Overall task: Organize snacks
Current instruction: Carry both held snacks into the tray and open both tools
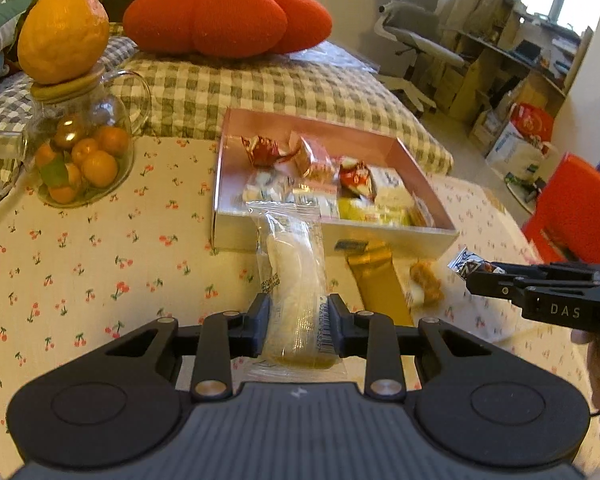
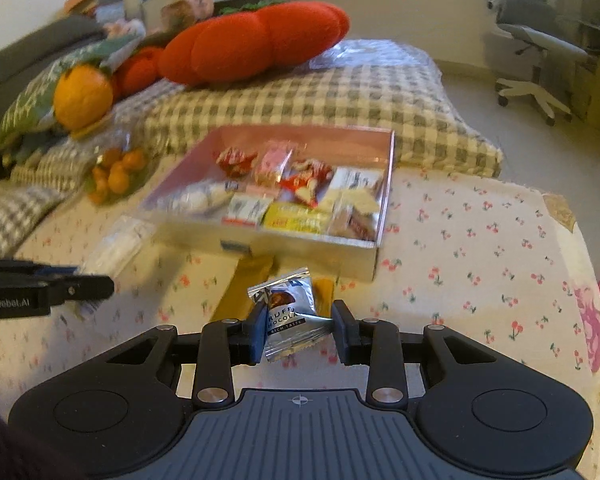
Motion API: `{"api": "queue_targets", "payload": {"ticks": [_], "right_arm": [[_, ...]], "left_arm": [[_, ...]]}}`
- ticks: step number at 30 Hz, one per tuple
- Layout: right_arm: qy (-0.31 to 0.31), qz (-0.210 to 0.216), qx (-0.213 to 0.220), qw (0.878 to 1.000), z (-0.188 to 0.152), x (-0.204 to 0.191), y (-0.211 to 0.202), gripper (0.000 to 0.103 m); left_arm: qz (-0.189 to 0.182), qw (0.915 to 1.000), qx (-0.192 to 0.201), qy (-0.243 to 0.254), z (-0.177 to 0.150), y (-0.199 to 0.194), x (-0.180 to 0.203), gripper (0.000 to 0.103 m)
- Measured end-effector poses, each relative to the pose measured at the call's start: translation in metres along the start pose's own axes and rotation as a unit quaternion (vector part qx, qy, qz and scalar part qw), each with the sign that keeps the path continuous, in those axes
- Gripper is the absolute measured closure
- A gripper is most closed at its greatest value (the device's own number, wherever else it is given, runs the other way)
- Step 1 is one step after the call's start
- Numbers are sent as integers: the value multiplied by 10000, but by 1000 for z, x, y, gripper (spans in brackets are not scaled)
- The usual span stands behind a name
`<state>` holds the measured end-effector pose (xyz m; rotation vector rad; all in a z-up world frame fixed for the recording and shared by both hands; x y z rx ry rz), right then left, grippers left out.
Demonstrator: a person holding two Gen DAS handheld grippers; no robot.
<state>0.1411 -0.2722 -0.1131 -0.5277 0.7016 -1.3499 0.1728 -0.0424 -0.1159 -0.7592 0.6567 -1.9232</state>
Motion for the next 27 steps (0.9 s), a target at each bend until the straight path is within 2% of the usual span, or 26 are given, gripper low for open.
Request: {"api": "queue_targets", "payload": {"ticks": [5, 14, 20, 27], "right_arm": [[397, 97, 187, 9990, 20, 4, 8, 71], [1063, 342, 404, 9929, 39, 14, 25, 71], [1548, 598, 449, 9851, 45, 23, 43, 71], [1647, 471, 290, 9848, 39, 29, 66, 70]], "left_arm": [[54, 9997, 56, -216, 24, 10, 4, 75], [75, 9997, -52, -227, 62, 47, 11, 75], [120, 9992, -269, -266, 70, 76, 10, 76], [414, 9983, -338, -248, 73, 101, -2, 76]]}}
Point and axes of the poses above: each gripper's, at about its wrist camera, not at the fingertips, and y roughly the way its jaws point, x to its right, z to its top, the point moved 6 cm from there along y, roughly the way its jaws point, and after that the axes turned 1 degree about -y, right-handed, at the moved point
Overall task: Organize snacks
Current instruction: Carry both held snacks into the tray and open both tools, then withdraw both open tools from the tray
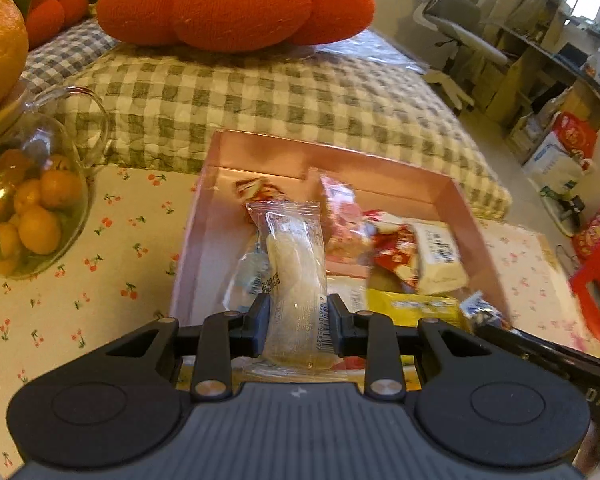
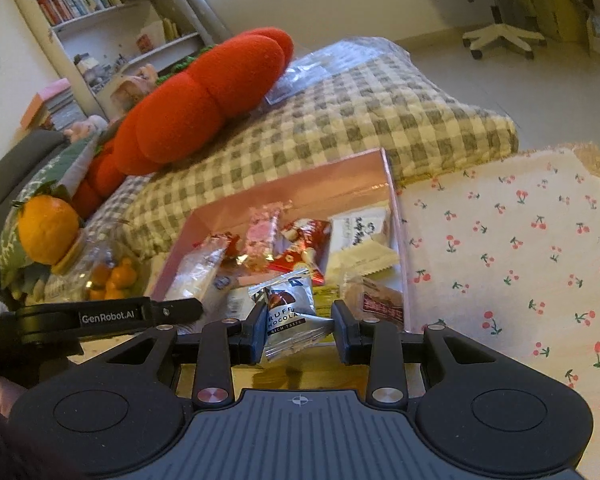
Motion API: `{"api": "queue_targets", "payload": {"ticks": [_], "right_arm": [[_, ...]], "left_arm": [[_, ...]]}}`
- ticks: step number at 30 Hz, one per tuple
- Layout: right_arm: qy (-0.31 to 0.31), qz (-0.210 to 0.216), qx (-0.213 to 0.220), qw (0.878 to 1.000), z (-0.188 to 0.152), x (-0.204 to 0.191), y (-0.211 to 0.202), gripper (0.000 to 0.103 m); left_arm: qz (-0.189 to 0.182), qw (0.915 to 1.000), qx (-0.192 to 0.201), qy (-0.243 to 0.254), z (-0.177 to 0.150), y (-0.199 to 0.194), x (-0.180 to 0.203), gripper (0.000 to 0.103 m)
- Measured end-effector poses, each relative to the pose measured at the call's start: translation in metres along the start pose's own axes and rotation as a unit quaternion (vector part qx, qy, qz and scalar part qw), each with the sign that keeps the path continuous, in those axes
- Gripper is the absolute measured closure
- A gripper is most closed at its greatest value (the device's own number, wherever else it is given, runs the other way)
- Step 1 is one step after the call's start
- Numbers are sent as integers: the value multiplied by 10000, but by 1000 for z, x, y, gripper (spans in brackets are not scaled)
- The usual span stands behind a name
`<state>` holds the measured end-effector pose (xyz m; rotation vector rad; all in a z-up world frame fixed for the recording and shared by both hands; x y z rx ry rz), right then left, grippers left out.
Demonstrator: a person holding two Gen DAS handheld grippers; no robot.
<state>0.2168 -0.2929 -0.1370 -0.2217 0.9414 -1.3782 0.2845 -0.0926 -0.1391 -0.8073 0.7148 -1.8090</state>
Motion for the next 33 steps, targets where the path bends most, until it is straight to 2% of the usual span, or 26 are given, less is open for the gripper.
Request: {"api": "queue_targets", "payload": {"ticks": [7, 20, 21, 23, 26, 33], "right_arm": [[-44, 14, 30, 10000, 3, -3, 12, 70], [43, -64, 230, 9997, 10, -5, 21, 66], [69, -73, 234, 9997, 11, -5, 21, 66], [136, -53, 235, 9996, 12, -3, 20, 54], [185, -27, 246, 9995, 14, -3, 16, 42], [219, -109, 230, 9994, 13, -3, -1, 31]], "left_arm": [[426, 9987, 218, 149, 6, 9, -18, 76], [282, 9987, 368, 200, 9, 11, -21, 74], [255, 9988, 365, 216, 8, 11, -21, 72], [232, 9987, 384, 239, 8, 9, -20, 70], [198, 9986, 401, 297, 6, 5, -17, 59], [145, 9975, 446, 529, -4, -13, -4, 37]]}}
Point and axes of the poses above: each gripper's, at about its wrist camera, not at the fingertips, and y roughly the way its jaws point, x to its right, z to its top, the point moved 6 cm from there along y, roughly the way its jaws point, and after that the axes turned 1 degree about -y, right-handed, at the moved point
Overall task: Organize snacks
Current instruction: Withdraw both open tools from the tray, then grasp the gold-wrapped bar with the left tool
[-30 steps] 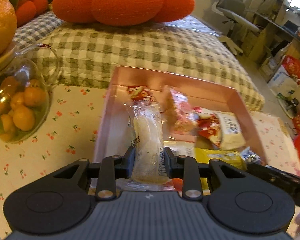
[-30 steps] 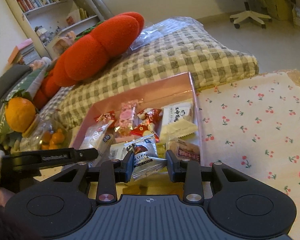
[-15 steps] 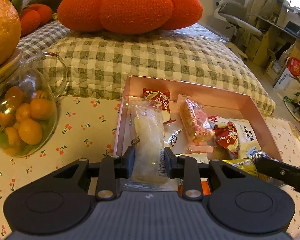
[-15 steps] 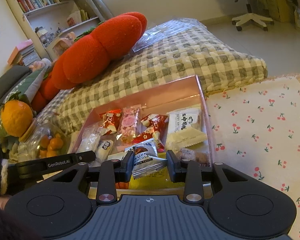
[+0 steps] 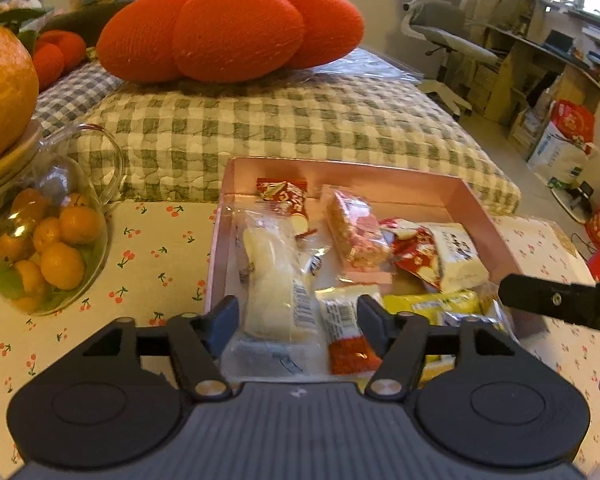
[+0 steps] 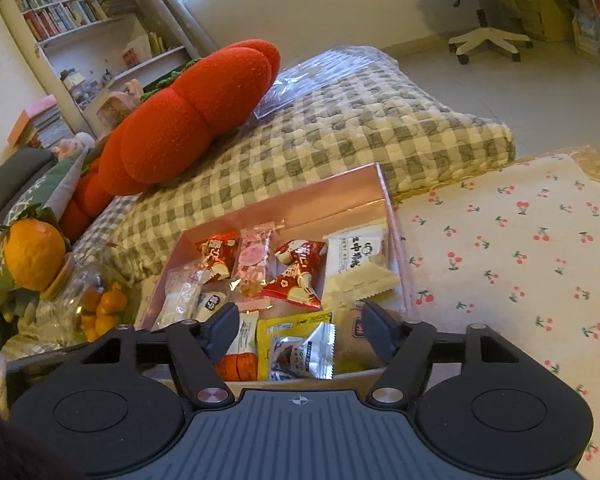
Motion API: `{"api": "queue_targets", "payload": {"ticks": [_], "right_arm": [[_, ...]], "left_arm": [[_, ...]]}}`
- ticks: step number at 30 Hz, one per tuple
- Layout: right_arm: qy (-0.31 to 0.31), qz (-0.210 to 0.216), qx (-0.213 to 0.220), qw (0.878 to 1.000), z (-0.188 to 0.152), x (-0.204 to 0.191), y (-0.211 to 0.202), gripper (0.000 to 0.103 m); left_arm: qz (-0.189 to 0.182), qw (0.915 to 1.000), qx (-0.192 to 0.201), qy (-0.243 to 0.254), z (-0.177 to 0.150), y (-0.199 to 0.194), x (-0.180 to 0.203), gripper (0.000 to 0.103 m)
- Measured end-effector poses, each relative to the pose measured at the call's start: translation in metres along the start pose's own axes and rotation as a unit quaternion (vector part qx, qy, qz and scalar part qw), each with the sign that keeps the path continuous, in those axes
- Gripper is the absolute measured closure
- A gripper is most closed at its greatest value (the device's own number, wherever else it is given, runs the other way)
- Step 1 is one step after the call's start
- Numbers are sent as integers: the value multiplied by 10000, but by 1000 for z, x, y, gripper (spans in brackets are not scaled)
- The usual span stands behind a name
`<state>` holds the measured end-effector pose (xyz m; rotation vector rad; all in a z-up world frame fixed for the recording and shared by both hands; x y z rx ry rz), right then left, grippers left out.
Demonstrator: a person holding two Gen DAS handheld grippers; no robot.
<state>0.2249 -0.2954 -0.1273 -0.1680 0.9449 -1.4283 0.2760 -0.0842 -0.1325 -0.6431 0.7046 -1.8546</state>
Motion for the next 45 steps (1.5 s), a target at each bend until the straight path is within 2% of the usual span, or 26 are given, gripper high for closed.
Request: {"api": "queue_targets", "payload": {"ticks": [9, 11, 18, 23, 32, 38, 45], "right_arm": [[13, -200, -122, 9997, -8, 0, -28, 21], [-6, -258, -159, 9995, -11, -1, -34, 17], [-217, -445, -299, 9983, -21, -7, -53, 16], [-246, -550, -377, 9975, -29, -9, -66, 12], [-281, -779, -641, 9945, -51, 2, -68, 12], [-269, -839, -738, 9934, -53, 9, -67, 12], [-160, -1086, -829, 9905, -53, 26, -63, 11]], "left_arm": [[-23, 10000, -29, 80, -18, -28, 14, 19], [3, 9999, -48, 115, -22, -35, 16, 16], [93, 9998, -45, 164, -35, -56, 23, 8], [148, 9997, -166, 110, -48, -66, 27, 4], [70, 9996, -288, -26, -68, -70, 34, 3], [-67, 9994, -339, 1, -77, -63, 52, 5], [-290, 9981, -523, -146, -85, -42, 69, 17]]}}
Point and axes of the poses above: each gripper's, at about its wrist camera, not at the fingertips, and y roughly the way its jaws point, x to its right, z to its top, the point moved 6 cm from there along y, roughly the way its jaws point, and after that the axes turned 1 degree about -y, right-handed, at the moved point
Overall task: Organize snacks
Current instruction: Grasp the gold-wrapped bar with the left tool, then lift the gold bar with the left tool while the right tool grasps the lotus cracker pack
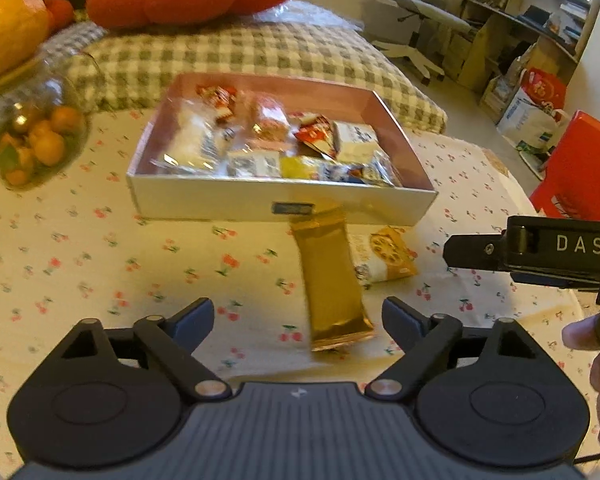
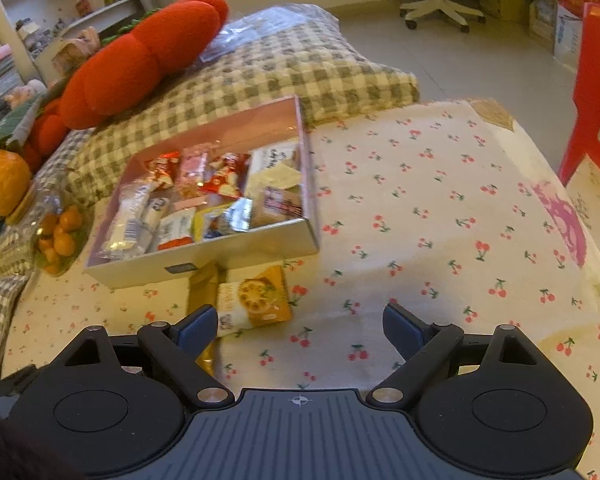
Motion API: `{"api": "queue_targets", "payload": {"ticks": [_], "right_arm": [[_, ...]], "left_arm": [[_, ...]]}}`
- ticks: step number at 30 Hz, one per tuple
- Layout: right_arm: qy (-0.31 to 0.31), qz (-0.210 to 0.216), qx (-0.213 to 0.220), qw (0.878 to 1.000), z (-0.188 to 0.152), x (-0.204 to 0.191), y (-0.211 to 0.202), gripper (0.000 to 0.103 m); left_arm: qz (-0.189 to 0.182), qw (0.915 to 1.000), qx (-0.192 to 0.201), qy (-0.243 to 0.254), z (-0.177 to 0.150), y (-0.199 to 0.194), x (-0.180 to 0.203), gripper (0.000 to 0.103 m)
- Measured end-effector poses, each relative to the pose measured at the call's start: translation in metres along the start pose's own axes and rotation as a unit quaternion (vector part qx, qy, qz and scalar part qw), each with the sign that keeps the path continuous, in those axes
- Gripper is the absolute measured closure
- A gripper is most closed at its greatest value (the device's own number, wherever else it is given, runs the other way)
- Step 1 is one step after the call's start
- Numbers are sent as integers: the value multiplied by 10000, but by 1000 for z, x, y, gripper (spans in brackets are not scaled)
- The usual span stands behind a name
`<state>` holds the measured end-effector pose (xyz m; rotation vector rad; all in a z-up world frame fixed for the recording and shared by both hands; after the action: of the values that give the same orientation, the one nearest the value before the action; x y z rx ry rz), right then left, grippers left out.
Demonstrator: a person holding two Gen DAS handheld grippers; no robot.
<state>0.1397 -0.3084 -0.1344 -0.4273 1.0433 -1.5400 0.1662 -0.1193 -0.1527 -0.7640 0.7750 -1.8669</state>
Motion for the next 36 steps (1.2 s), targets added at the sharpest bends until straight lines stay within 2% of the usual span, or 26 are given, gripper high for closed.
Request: {"api": "queue_targets", "payload": {"ticks": [4, 7, 9, 15, 17, 24, 36], "right_arm": [[11, -79, -3, 10000, 1, 6, 1, 11], [77, -67, -31, 9999, 2, 10, 1, 11], [88, -81, -52, 9999, 1, 12, 2, 11], [39, -147, -95, 9998, 0, 16, 6, 11], [14, -181, -104, 9998, -1, 17, 8, 11], [-223, -73, -182, 9996, -9, 8, 19, 11], [-1186, 258, -112, 9925, -29, -38, 43, 11]], "left_arm": [[-94, 9999, -81, -29, -2, 12, 10, 27], [-119, 9999, -102, 13, -4, 18, 17, 38], [-115, 9999, -113, 42, -5, 22, 19, 51], [154, 9997, -65, 173, -6, 23, 14, 75], [164, 9998, -81, 125, -6, 21, 10, 76], [686, 9974, -45, 224, -9, 9, -17, 77], [1231, 9920, 74, 285, -15, -12, -69, 76]]}}
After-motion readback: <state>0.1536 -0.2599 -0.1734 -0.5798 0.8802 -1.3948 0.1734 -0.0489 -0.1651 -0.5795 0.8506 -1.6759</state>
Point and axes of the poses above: each gripper's, at about its wrist camera, not at the fingertips, and y roughly the way its jaws point, x to its right, z to its top, the point moved 6 cm from there along y, roughly the way its jaws point, and after that the axes turned 1 degree about -y, right-handed, at the moved point
